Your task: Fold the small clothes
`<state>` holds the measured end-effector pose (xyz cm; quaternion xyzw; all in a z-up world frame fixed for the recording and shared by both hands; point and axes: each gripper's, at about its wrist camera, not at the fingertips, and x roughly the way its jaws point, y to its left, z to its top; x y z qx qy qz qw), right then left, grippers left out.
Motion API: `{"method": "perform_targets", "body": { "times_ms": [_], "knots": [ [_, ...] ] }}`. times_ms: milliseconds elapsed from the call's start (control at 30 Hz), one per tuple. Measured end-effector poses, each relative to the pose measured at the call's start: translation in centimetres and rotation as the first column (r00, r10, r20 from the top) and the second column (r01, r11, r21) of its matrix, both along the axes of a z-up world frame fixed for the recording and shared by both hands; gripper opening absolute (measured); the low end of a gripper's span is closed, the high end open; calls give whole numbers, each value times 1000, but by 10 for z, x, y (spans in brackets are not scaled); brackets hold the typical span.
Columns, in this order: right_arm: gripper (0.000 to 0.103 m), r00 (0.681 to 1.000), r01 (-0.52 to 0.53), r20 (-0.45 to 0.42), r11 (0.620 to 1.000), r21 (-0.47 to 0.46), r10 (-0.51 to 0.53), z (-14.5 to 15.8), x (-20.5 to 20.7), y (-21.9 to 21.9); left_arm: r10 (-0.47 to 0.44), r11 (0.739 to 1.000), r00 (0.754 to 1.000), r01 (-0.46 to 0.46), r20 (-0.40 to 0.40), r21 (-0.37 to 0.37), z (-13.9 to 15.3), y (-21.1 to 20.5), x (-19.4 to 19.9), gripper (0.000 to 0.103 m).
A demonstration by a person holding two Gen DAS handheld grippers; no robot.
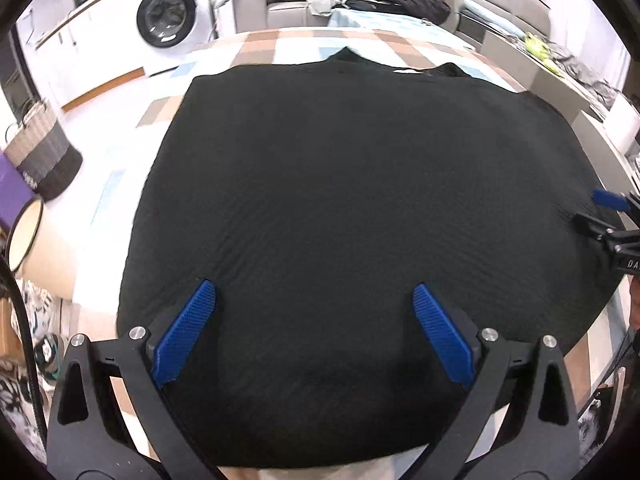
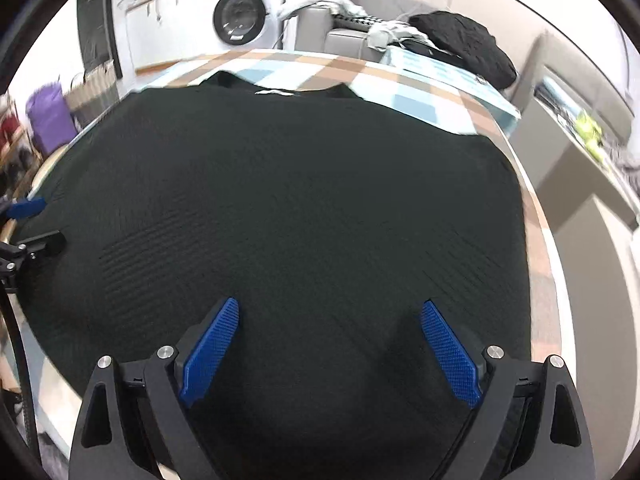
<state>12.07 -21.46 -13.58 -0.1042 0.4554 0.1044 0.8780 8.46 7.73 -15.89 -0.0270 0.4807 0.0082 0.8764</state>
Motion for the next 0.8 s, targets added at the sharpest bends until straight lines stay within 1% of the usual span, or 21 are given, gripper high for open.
{"method": "perform_targets", "body": {
  "times_ms": [100, 167, 200, 233, 367, 467, 600, 700, 800],
  "knots": [
    [94, 996, 86, 17, 994, -63, -85, 0, -9, -23, 27, 999, 1000, -28, -5, -29, -1, 11, -7, 99],
    [94, 993, 116, 5, 993, -32, -116, 0, -14, -37, 28, 999, 1000, -28, -1, -35, 1, 12, -11, 99],
    [94, 992, 130, -7, 991, -21, -130, 1, -16, -42, 25, 999, 1000, -25, 2, -26, 4, 11, -12, 99],
    [94, 992, 130, -7, 991, -18, -130, 2, -17, -43, 21, 999, 1000, -20, 8, -25, 7, 10, -14, 99],
    [94, 996, 86, 35, 996, 22, -86, 19, -19, -31, -5, 999, 999, 7, 43, -51, 21, 0, -8, 99],
    [94, 998, 28, 51, 999, 44, -30, 27, -12, -11, -32, 998, 997, 35, 65, -46, 30, -14, 4, 99],
    [94, 997, -63, 47, 996, 63, 60, 26, 4, 21, -108, 994, 991, 110, 79, -25, 33, -40, 29, 99],
    [94, 996, -81, 28, 995, 64, 80, 19, 17, 34, -147, 989, 988, 147, 57, -3, 23, -54, 50, 99],
    [94, 998, -70, 4, 996, 62, 70, 8, 33, 40, -136, 990, 991, 136, 0, 20, 7, -55, 69, 99]
  ]
}}
